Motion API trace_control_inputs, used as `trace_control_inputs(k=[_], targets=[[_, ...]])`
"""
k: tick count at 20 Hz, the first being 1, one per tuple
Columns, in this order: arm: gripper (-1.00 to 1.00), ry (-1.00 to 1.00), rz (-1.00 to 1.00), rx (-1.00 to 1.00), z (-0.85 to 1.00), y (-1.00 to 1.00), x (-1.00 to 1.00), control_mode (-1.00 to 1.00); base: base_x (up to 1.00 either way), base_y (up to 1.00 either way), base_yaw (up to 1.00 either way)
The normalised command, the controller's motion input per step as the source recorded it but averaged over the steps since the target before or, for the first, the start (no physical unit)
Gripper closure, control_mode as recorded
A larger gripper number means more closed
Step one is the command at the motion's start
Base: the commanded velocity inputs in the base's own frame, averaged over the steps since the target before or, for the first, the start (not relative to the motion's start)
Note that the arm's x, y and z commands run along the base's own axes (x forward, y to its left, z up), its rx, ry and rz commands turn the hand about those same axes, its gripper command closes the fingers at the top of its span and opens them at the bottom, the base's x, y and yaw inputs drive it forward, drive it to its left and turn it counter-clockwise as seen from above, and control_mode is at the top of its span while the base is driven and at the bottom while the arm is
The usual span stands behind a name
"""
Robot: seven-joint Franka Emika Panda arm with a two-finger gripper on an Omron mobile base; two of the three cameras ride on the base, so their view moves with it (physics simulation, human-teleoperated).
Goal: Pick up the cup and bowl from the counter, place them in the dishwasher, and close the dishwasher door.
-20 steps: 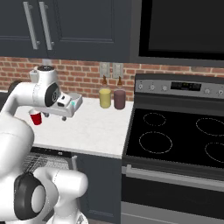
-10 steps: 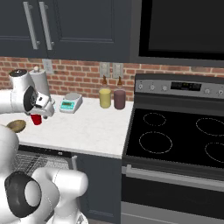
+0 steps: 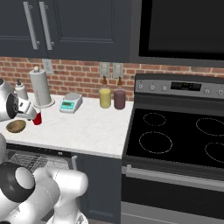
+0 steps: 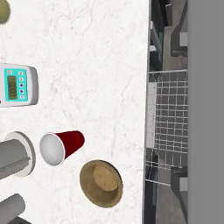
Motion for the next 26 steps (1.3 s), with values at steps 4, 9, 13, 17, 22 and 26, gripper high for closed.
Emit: trace_control_inputs(k=[4,9,13,17,22,26], targets=[[-1.0,-0.04,0.09,0.0,-0.32,0.53,0.25,-1.0,0.0,0.0,0.0],[-1.0,0.01,0.11,0.0,-0.17,0.23,0.01,-1.0,0.0,0.0,0.0],[-1.0,0.14,0.0,0.0,-0.04,0.06,0.0,-1.0,0.0,0.0,0.0],[-1.0,0.08,0.01,0.04,-0.12,0.04,0.0,-1.0,0.0,0.0,0.0],[-1.0,0.08,0.0,0.02,-0.2,0.15,0.0,-1.0,0.0,0.0,0.0],[-1.0,0.05,0.0,0.0,-0.2,0.14,0.01,-1.0,0.0,0.0,0.0]])
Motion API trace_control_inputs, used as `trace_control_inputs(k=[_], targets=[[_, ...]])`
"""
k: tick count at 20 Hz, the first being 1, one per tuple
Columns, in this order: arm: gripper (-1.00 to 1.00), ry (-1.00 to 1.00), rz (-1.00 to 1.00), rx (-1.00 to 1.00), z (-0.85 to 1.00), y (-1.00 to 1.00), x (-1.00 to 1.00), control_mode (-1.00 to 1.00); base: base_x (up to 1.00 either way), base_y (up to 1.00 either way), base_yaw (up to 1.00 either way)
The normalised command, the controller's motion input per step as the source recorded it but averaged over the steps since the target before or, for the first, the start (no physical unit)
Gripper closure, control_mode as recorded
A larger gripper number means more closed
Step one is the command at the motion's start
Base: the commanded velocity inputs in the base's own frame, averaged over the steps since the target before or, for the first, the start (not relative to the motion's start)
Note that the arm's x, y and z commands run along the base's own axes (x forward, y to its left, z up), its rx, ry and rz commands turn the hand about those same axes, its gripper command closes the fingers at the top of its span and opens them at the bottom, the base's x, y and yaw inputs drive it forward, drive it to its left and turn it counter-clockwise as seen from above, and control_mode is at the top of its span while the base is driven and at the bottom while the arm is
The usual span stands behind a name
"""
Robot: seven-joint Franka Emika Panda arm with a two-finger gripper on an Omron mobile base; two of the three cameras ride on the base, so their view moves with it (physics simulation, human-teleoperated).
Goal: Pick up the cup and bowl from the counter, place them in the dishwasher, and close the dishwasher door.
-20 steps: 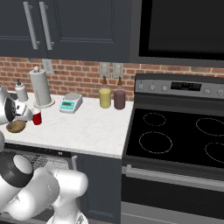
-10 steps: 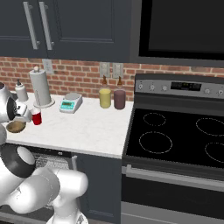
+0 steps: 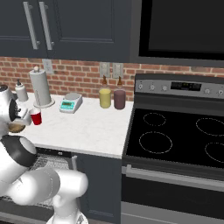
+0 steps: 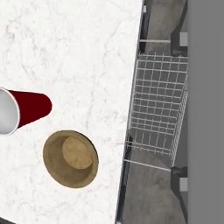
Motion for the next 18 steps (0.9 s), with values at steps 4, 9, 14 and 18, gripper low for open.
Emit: trace_control_inputs(k=[4,9,14,18], targets=[[-1.0,0.0,0.0,0.0,-0.34,0.16,0.01,-1.0,0.0,0.0,0.0],[-1.0,0.0,0.0,0.0,-0.42,0.23,0.05,-1.0,0.0,0.0,0.0],[-1.0,0.0,0.0,0.0,-0.15,0.18,0.2,-1.0,0.0,0.0,0.0],[-1.0,0.0,-0.03,0.02,0.03,0.04,0.09,-1.0,0.0,0.0,0.0]])
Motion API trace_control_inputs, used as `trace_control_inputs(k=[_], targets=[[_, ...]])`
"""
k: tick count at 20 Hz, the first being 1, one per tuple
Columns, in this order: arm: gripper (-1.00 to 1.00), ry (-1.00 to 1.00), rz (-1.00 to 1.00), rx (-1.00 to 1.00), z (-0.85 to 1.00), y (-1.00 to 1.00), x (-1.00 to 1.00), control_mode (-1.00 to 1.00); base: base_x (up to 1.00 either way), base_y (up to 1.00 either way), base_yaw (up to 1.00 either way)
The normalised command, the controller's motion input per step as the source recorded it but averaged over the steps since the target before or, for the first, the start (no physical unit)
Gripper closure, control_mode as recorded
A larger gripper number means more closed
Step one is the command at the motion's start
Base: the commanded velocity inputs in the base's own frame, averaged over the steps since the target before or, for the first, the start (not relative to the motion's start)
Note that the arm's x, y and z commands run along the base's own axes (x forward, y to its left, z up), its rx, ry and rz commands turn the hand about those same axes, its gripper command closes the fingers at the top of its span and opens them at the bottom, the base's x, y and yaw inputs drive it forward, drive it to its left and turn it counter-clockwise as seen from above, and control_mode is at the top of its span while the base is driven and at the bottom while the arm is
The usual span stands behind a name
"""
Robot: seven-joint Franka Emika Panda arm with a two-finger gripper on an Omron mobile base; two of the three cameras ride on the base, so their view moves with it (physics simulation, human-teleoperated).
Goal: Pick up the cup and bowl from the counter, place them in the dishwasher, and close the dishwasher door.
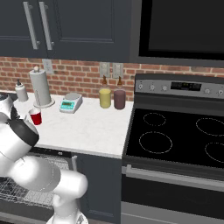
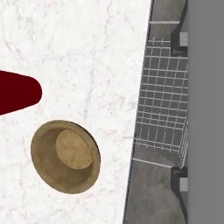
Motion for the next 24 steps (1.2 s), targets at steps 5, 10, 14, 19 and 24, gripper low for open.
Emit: trace_control_inputs(k=[5,10,14,19,24], targets=[[-1.0,0.0,-0.02,0.06,0.09,0.0,0.01,-1.0,0.0,0.0,0.0],[-1.0,0.0,-0.07,0.0,-0.04,0.2,0.35,-1.0,0.0,0.0,0.0],[-1.0,0.0,-0.09,0.0,-0.1,0.34,0.48,-1.0,0.0,0.0,0.0],[-1.0,0.0,-0.06,0.0,0.0,0.29,0.27,-1.0,0.0,0.0,0.0],[-1.0,0.0,0.0,0.0,-0.01,0.04,0.0,-1.0,0.0,0.0,0.0]])
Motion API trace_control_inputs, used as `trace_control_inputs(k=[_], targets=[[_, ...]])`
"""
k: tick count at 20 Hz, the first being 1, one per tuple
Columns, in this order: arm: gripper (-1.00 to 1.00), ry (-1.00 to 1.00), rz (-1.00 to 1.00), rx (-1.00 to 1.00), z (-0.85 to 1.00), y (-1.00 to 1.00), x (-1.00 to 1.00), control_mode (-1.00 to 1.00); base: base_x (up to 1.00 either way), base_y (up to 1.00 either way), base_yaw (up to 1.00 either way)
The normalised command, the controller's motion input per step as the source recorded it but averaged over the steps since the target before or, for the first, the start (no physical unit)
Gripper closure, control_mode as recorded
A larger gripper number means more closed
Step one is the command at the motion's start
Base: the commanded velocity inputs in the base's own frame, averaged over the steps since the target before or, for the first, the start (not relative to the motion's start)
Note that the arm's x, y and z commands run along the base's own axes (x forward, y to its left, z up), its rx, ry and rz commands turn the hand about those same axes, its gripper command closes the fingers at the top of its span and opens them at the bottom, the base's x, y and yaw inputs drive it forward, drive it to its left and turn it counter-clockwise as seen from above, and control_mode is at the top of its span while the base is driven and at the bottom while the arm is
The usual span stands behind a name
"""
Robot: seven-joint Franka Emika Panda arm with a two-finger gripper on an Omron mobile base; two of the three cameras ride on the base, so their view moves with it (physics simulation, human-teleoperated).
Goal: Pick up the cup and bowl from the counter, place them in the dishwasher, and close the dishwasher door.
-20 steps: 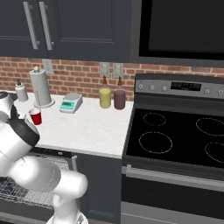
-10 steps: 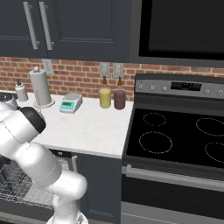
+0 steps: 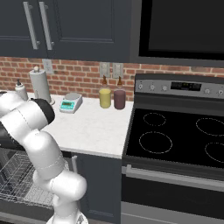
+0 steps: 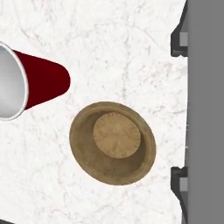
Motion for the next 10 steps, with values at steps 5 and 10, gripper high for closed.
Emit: trace_control_inputs(k=[5,10], targets=[[-1.0,0.07,0.0,0.0,-0.13,0.0,0.0,-1.0,0.0,0.0,0.0],[-1.0,0.11,0.0,0.0,-0.22,0.0,0.0,-1.0,0.0,0.0,0.0]])
